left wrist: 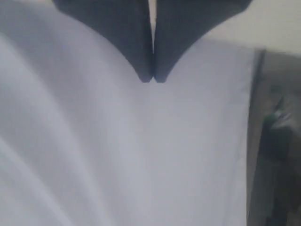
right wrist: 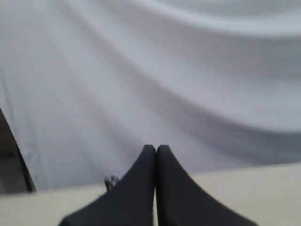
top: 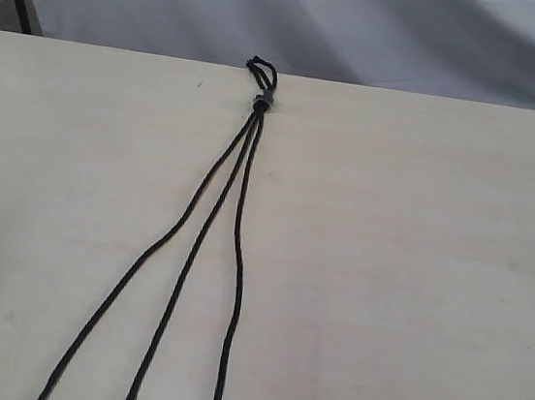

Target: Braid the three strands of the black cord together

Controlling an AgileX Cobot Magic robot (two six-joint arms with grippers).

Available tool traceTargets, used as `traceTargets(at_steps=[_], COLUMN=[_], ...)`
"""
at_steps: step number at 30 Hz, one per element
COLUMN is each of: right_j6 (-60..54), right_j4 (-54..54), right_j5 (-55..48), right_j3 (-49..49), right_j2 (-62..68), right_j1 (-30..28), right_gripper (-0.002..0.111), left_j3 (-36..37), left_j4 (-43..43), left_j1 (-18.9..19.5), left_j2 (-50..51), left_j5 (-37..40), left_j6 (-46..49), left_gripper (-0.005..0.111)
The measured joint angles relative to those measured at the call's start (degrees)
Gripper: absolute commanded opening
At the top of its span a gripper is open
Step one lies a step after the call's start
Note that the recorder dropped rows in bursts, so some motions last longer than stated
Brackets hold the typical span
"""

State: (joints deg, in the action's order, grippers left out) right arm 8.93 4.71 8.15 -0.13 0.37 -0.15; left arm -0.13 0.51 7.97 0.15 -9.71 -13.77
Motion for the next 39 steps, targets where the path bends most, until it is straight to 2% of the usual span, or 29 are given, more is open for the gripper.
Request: traceTargets(at_steps=[5,9,12,13,15,18,20,25,30,34,39], right_j6=[5.08,6.32,6.32,6.32,6.32,7.13,7.41,6.31,2.56,1.92,1.79], right_j4=[0.96,1.08,1.21,0.58,-1.6,-4.71,-5.59,-3.88,-2.36,-2.02,-2.4], right_j5=[15.86,19.83,17.71,15.64,11.21,2.79,-4.38,-20.56,-26.7,-26.7,-26.7], right_j3=[0.0,0.0,-1.04,-2.65,-6.94,-15.21,-20.78,-29.49,-34.24,-38.22,-44.26], right_j2=[-0.09,-0.09,0.05,0.8,3.38,10.93,16.86,35.7,54.58,66.99,78.26], right_j1=[0.0,0.0,0.0,0.0,0.0,0.0,0.0,2.39,12.29,19.66,27.08], right_gripper=[0.0,0.0,-0.001,-0.001,-0.001,-0.001,-0.001,-0.001,-0.001,-0.001,0.0], left_j3=[0.0,0.0,0.0,-0.27,-1.95,-6.33,-9.02,-14.09,-18.48,-22.02,-26.32], left_j4=[-0.12,-0.12,-0.12,-0.12,-0.12,-0.12,-0.12,-0.12,-0.12,-0.12,-0.12], left_j1=[0.0,0.0,0.0,0.0,0.0,0.0,0.0,0.0,-0.82,-6.22,-17.63], left_j2=[-0.15,-0.15,-0.15,-0.15,-0.15,0.75,3.42,14.51,30.47,44.09,59.26], left_j5=[-25.24,-42.39,-47.42,-45.78,-37.19,-18.3,-9.71,2.73,10.61,16.11,19.95], left_j6=[-6.41,-6.89,-6.89,-6.78,-5.71,-3.32,-2.65,-2.22,-1.62,0.98,3.07], left_gripper=[0.001,0.001,0.0,0.0,0.0,0.0,0.0,0.0,0.0,0.0,0.0])
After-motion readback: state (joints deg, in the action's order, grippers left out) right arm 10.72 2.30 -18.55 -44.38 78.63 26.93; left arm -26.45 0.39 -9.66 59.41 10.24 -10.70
